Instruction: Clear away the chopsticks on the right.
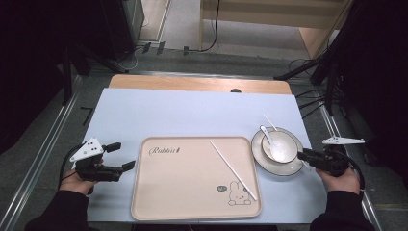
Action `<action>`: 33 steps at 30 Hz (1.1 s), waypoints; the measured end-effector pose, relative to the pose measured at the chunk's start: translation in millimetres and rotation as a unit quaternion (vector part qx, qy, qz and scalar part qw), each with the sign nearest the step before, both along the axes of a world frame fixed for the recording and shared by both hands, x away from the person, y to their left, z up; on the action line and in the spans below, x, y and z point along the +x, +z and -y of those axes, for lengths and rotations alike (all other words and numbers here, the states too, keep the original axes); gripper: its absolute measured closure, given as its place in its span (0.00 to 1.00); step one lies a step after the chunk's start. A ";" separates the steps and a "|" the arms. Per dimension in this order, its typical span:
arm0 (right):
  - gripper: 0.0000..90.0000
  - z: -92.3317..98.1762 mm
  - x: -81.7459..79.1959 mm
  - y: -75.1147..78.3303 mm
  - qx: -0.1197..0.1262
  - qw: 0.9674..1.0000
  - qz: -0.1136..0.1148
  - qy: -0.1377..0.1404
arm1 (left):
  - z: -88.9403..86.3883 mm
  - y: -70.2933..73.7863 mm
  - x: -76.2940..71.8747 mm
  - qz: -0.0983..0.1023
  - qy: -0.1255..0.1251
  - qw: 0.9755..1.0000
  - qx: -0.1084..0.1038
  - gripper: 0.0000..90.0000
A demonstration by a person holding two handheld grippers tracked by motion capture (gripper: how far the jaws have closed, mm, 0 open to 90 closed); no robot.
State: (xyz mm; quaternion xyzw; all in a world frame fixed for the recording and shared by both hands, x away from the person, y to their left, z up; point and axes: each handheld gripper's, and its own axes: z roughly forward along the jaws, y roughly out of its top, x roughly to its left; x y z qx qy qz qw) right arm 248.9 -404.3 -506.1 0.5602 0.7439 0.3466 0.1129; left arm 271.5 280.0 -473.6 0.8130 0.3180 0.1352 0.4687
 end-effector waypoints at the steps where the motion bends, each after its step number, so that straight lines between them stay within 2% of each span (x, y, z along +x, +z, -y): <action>1: 0.78 -1.4 2.0 -2.7 -0.002 1.000 -0.009 0.002 | 0.1 0.0 0.0 0.000 0.000 1.000 0.000 0.16; 6: 0.86 -7.8 7.7 -6.6 -0.007 1.000 -0.023 0.008 | 0.4 -0.2 0.2 -0.001 -0.001 1.000 0.001 0.16; 12: 0.89 -11.6 13.9 -11.9 -0.018 0.999 -0.038 0.012 | 1.3 -0.2 0.0 -0.001 -0.001 1.000 0.001 0.16; 13: 0.92 -12.0 16.3 -14.3 -0.015 0.999 -0.044 0.012 | 1.1 -0.1 0.1 -0.001 -0.001 1.000 0.001 0.16; 19: 0.93 -11.6 19.8 -13.8 -0.003 0.998 -0.056 0.013 | 0.7 0.0 0.1 -0.001 -0.002 1.000 0.001 0.16; 22: 0.93 -10.2 20.8 -10.1 0.006 0.997 -0.072 0.009 | 1.1 -0.2 0.0 -0.001 -0.003 1.000 0.000 0.16; 28: 0.94 -4.3 18.2 -4.2 0.014 0.998 -0.059 0.001 | 1.3 0.1 0.3 0.000 -0.004 1.000 0.000 0.16; 30: 0.94 0.8 15.4 2.3 0.022 0.998 -0.050 -0.012 | 1.3 0.0 0.5 0.000 -0.004 1.000 0.001 0.16; 33: 0.94 3.5 13.7 7.6 0.027 0.998 -0.051 -0.015 | 1.2 0.3 0.7 -0.001 -0.003 1.000 -0.002 0.16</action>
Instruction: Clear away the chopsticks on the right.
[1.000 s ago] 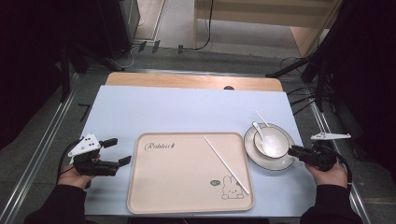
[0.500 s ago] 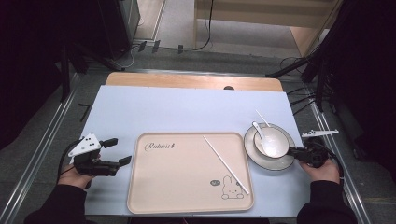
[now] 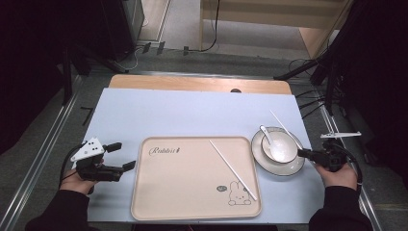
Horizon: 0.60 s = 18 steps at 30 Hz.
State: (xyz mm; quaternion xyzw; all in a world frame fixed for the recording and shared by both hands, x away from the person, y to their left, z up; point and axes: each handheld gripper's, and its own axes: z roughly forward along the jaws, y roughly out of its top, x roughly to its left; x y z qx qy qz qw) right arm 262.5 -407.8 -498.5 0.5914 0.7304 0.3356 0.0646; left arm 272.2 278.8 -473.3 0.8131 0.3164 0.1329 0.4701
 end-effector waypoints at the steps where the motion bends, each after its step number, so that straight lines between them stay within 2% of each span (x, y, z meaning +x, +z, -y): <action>1: 0.94 1.7 -2.3 4.8 -0.002 1.000 0.008 -0.001 | 0.2 0.0 0.0 0.001 0.000 1.000 0.001 0.16; 8: 0.94 6.3 -11.3 26.8 -0.002 0.999 0.021 -0.024 | 0.0 0.4 0.0 0.000 0.000 1.000 -0.001 0.16; 13: 0.94 4.7 -18.6 41.4 0.002 0.999 0.035 -0.023 | 0.1 0.4 0.0 0.000 0.000 1.000 -0.001 0.16; 14: 0.94 0.6 -22.9 47.6 0.005 0.999 0.037 -0.023 | 0.3 0.3 0.0 0.000 0.000 1.000 -0.002 0.16; 17: 0.94 -5.6 -26.8 52.7 0.003 0.999 0.040 -0.021 | 0.2 0.5 0.0 0.001 0.000 1.000 -0.002 0.16; 18: 0.94 -13.0 -31.1 58.2 0.005 0.999 0.042 -0.016 | 0.0 0.7 0.1 0.001 0.000 1.000 -0.001 0.16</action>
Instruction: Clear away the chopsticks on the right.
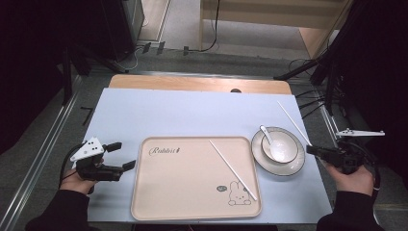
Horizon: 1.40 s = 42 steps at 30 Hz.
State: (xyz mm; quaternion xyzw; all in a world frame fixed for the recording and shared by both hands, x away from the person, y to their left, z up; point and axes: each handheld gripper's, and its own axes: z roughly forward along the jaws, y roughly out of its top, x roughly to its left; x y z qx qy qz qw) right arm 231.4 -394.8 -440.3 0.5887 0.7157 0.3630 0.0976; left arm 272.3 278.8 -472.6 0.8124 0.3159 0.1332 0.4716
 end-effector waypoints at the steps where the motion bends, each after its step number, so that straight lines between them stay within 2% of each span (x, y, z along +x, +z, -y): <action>1: 0.94 -4.1 -2.0 2.7 0.000 1.000 0.003 0.003 | -0.1 0.1 0.1 0.001 0.001 1.000 0.000 0.16; 7: 0.94 -35.7 -11.8 13.6 0.006 1.000 0.013 0.028 | 0.0 -0.1 0.6 0.000 0.001 1.000 -0.001 0.16; 9: 0.94 -47.7 -14.2 14.0 0.005 0.999 0.011 0.040 | -0.2 -0.2 0.8 0.001 0.001 1.000 -0.001 0.16; 10: 0.94 -47.7 -14.2 14.0 0.005 0.999 0.011 0.040 | -0.2 -0.2 0.8 0.001 0.001 1.000 -0.001 0.16; 12: 0.94 -65.7 -18.2 13.2 0.007 0.998 0.009 0.059 | -0.4 -0.1 1.0 0.001 0.001 1.000 -0.001 0.16; 13: 0.94 -65.7 -18.2 13.2 0.007 0.998 0.009 0.059 | -0.4 -0.1 1.0 0.001 0.001 1.000 -0.001 0.16; 15: 0.94 -84.3 -22.0 11.1 0.005 0.997 0.007 0.078 | -0.3 0.0 1.1 0.001 0.001 1.000 -0.001 0.16; 18: 0.94 -94.8 -23.6 8.7 0.000 0.996 0.008 0.090 | -0.1 0.1 1.2 0.002 0.000 1.000 -0.002 0.16; 21: 0.94 -111.8 -25.9 2.7 -0.003 0.995 0.002 0.104 | 0.2 0.1 1.7 0.002 0.000 1.000 -0.002 0.16; 26: 0.94 -127.6 -26.2 -10.0 -0.011 0.993 -0.005 0.120 | 1.0 0.0 2.1 0.000 -0.001 1.000 -0.002 0.16; 30: 0.94 -137.6 -24.2 -22.5 -0.013 0.991 -0.021 0.130 | 2.5 -0.3 2.9 0.000 -0.003 1.000 -0.004 0.16; 32: 0.94 -139.4 -23.3 -25.5 -0.014 0.991 -0.024 0.130 | 2.9 -0.2 3.4 0.000 -0.004 1.000 -0.002 0.16; 33: 0.94 -142.8 -20.8 -32.0 -0.021 0.991 -0.035 0.130 | 3.0 -0.2 3.7 0.000 -0.005 1.000 -0.002 0.16; 35: 0.94 -144.3 -19.1 -36.0 -0.026 0.990 -0.039 0.130 | 3.4 -0.3 4.3 0.000 -0.006 1.000 -0.002 0.16; 36: 0.94 -146.0 -15.9 -43.7 -0.031 0.990 -0.054 0.130 | 3.9 -0.2 4.5 0.001 -0.007 1.000 -0.003 0.16; 38: 0.94 -147.3 -13.6 -50.5 -0.032 0.989 -0.065 0.130 | 4.2 -0.2 4.7 0.001 -0.007 1.000 -0.003 0.16; 42: 0.93 -150.4 -11.1 -58.5 -0.041 0.988 -0.078 0.126 | 4.2 -0.2 4.9 0.000 -0.007 1.000 -0.003 0.16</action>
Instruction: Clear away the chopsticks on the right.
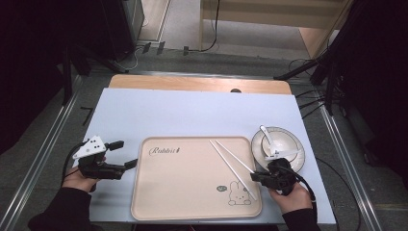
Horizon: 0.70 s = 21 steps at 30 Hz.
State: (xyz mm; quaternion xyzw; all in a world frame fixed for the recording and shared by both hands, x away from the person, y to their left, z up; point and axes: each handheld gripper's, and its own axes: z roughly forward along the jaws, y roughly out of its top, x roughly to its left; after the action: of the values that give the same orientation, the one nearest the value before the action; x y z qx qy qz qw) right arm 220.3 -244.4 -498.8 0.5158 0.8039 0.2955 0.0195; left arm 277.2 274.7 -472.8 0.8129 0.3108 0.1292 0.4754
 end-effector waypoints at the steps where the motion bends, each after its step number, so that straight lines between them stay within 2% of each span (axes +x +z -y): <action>1: 0.93 0.0 0.0 0.0 0.000 1.000 0.000 0.000 | 0.0 0.0 0.1 0.000 0.000 1.000 -0.001 0.16; 9: 0.93 -11.4 2.4 -16.1 -0.019 1.000 -0.015 0.007 | 0.3 0.1 0.3 0.000 -0.001 1.000 0.000 0.16; 21: 0.92 -23.4 2.8 -19.2 -0.020 1.000 -0.001 0.014 | 0.6 0.2 0.4 0.001 -0.001 1.000 0.001 0.16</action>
State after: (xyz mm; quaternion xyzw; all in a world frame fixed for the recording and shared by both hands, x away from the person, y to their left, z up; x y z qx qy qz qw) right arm 223.1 -221.0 -518.0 0.5043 0.8168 0.2790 0.0251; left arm 277.6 274.0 -472.6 0.8136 0.3095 0.1298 0.4747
